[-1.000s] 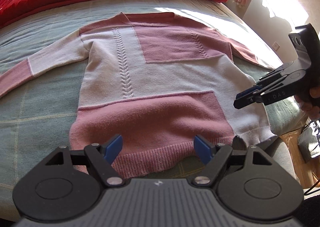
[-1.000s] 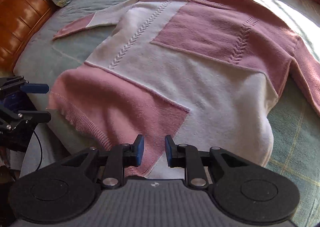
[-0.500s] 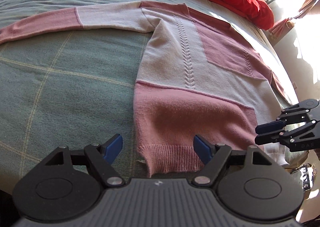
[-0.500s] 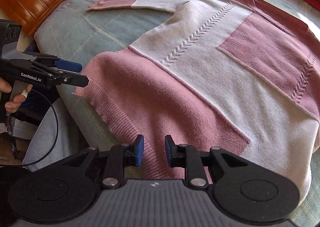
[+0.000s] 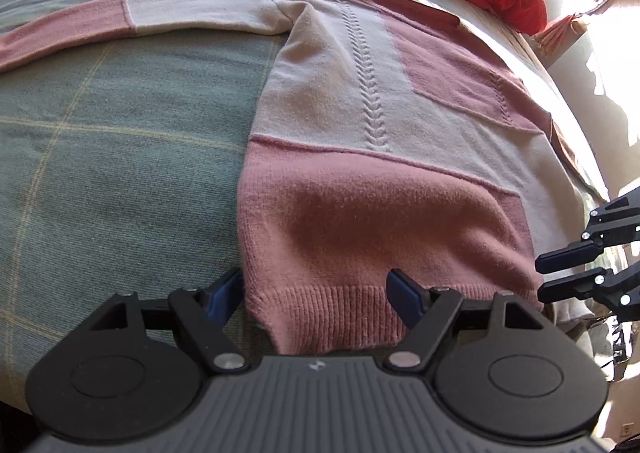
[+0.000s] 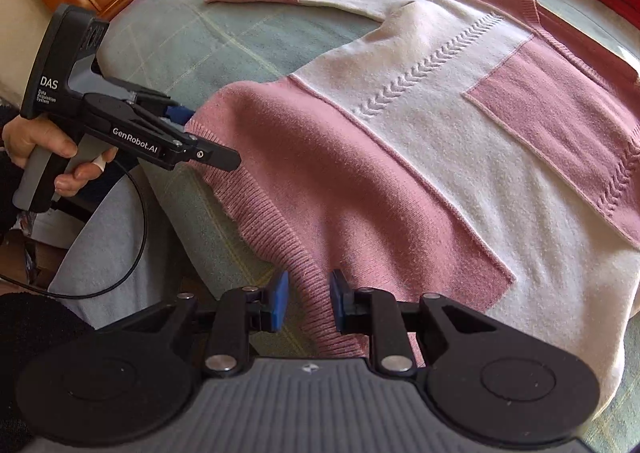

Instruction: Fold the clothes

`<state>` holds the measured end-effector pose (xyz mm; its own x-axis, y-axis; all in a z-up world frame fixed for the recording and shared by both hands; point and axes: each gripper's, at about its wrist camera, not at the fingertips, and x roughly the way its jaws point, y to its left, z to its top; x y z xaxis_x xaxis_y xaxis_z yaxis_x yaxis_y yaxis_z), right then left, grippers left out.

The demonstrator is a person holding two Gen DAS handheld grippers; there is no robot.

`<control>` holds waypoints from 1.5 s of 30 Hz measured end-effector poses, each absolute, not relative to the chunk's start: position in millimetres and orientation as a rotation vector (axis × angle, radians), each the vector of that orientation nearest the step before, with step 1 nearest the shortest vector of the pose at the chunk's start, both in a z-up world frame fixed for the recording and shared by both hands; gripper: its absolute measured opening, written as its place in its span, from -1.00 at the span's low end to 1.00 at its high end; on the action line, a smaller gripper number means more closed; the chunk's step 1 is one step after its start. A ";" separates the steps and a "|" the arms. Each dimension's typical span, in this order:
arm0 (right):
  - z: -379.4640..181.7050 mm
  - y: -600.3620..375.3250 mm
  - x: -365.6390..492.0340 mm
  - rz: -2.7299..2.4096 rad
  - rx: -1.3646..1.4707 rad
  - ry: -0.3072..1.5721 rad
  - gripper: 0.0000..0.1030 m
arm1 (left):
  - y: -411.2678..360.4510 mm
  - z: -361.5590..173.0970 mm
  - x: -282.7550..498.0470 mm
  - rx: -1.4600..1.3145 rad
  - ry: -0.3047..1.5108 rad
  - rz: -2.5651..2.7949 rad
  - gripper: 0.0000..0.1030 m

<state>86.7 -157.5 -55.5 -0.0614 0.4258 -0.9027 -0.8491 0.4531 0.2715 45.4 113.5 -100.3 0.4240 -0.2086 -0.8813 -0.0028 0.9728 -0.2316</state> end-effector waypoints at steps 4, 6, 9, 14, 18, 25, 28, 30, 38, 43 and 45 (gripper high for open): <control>-69.9 -157.8 73.7 1.161 -0.475 1.296 -0.50 | 100.1 -66.7 30.8 -0.010 1.079 -0.150 0.50; -78.8 -160.3 67.3 1.180 -0.491 1.340 -0.38 | 89.9 -54.4 25.7 0.026 1.068 -0.207 0.50; -93.8 -168.0 60.7 1.160 -0.506 1.405 -0.35 | 61.7 -46.8 21.0 0.079 1.069 -0.341 0.51; -104.8 -178.3 60.7 1.089 -0.480 1.411 -0.35 | 4.9 -62.0 18.2 0.148 1.116 -0.532 0.51; -88.8 -183.3 74.6 1.067 -0.405 1.350 -0.35 | -24.5 -72.3 14.9 0.223 1.123 -0.644 0.52; -71.5 -190.8 98.4 1.035 -0.351 1.291 -0.35 | -44.1 -83.3 16.2 0.402 1.014 -0.656 0.50; -72.2 -189.1 96.3 1.076 -0.403 1.294 -0.35 | -50.8 -90.6 14.2 0.533 0.961 -0.707 0.46; -72.8 -187.3 92.3 1.102 -0.456 1.285 -0.35 | -54.4 -95.5 12.5 0.646 0.911 -0.747 0.38; -75.7 -171.7 65.3 1.191 -0.714 1.162 -0.35 | -44.1 -114.8 9.8 1.023 0.872 -0.816 0.26; -86.4 -156.1 51.1 1.241 -0.825 1.084 -0.05 | -34.1 -122.3 18.8 1.050 0.891 -0.813 0.30; -95.7 -151.4 46.6 1.228 -0.886 1.050 -0.05 | -32.9 -123.0 23.4 1.026 0.907 -0.816 0.31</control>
